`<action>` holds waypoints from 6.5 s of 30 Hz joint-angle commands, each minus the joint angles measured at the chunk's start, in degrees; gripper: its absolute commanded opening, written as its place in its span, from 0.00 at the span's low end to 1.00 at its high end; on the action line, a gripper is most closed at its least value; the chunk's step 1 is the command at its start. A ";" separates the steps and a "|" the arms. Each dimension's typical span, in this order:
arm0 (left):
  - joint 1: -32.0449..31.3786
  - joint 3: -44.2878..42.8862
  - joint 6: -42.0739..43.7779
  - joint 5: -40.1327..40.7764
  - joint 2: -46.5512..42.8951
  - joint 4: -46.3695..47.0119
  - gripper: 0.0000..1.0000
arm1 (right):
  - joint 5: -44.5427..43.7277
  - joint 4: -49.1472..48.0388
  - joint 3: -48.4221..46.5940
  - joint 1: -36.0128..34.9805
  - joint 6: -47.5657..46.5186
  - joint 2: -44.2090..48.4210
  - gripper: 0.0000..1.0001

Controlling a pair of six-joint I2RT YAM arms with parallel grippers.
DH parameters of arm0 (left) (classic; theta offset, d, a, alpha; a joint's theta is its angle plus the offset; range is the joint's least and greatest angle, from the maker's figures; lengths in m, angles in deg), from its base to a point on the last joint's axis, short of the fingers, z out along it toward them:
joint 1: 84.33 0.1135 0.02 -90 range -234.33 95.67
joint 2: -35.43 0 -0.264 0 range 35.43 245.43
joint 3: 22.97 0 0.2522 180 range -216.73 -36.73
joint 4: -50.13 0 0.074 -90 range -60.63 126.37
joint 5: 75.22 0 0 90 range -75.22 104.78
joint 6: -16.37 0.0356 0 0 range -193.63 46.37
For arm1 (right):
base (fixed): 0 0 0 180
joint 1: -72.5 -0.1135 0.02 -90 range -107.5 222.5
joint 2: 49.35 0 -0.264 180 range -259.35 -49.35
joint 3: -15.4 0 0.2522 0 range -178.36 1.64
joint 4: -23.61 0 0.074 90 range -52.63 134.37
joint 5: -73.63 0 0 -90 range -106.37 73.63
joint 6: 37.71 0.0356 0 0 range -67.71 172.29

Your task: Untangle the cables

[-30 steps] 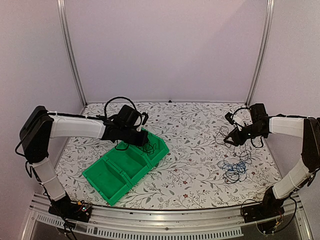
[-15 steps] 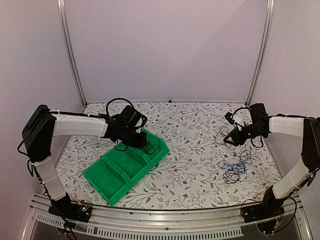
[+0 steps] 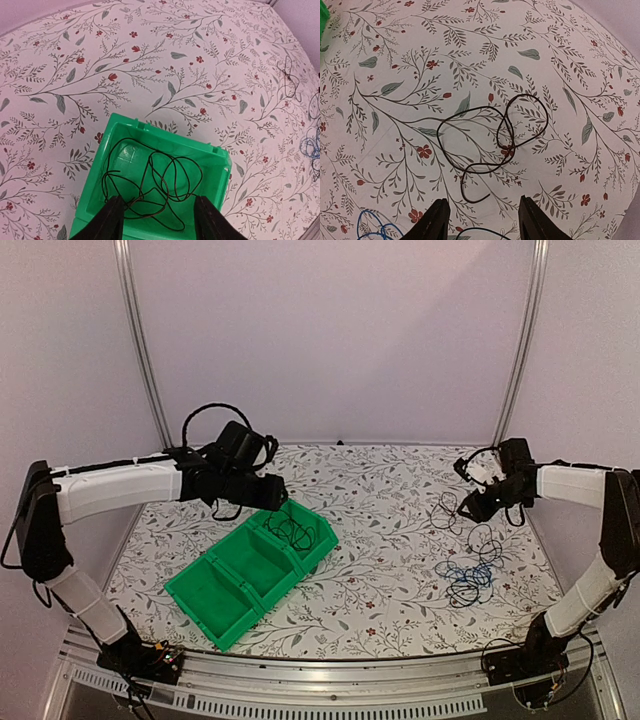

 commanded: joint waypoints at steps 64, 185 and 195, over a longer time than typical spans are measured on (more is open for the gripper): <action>-9.57 -0.06 -1.90 -13.91 7.51 29.57 0.49 | 4.67 23.32 -26.13 -12.12 -14.59 -5.03 0.00; -13.23 -11.95 -4.79 -12.72 36.13 59.95 0.00 | 29.46 37.14 -61.14 -18.29 -3.20 -3.76 0.00; -15.03 -9.38 -6.19 -12.50 37.27 60.20 0.00 | 33.05 30.79 -70.19 -7.20 1.08 -0.85 0.00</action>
